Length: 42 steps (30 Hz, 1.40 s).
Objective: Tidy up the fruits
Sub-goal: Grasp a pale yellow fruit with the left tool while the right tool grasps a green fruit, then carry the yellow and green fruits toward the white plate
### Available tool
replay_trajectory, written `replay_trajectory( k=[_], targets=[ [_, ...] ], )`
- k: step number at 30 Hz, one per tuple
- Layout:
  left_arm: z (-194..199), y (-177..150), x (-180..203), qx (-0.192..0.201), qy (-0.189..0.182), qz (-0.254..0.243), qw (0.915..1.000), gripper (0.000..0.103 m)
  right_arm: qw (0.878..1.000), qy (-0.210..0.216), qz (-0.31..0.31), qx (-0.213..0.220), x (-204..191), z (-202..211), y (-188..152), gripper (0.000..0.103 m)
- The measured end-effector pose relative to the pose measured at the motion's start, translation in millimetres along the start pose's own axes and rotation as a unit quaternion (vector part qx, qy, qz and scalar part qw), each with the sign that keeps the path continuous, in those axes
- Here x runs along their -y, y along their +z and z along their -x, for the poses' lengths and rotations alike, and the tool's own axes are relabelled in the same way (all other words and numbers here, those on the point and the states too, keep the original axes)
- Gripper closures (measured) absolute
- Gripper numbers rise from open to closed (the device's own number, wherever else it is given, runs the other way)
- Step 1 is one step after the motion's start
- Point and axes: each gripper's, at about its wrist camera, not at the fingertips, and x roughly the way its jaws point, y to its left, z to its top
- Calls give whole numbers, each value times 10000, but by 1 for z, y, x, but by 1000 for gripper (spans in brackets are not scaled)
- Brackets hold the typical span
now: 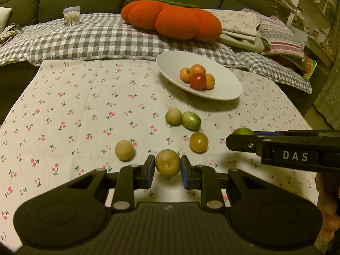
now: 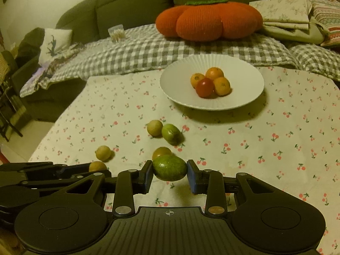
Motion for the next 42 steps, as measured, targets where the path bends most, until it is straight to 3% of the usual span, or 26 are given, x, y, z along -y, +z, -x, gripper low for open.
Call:
replay_trajectory(
  k=[20,42],
  targets=[
    [-4,42,16,343,-65,-14,9994,79,9991,-75,-231,352,23,12,24,70],
    [-70,83,33,439,27,-378,9983,79,9965,-280,-619,494,73,-14,62,70]
  ],
)
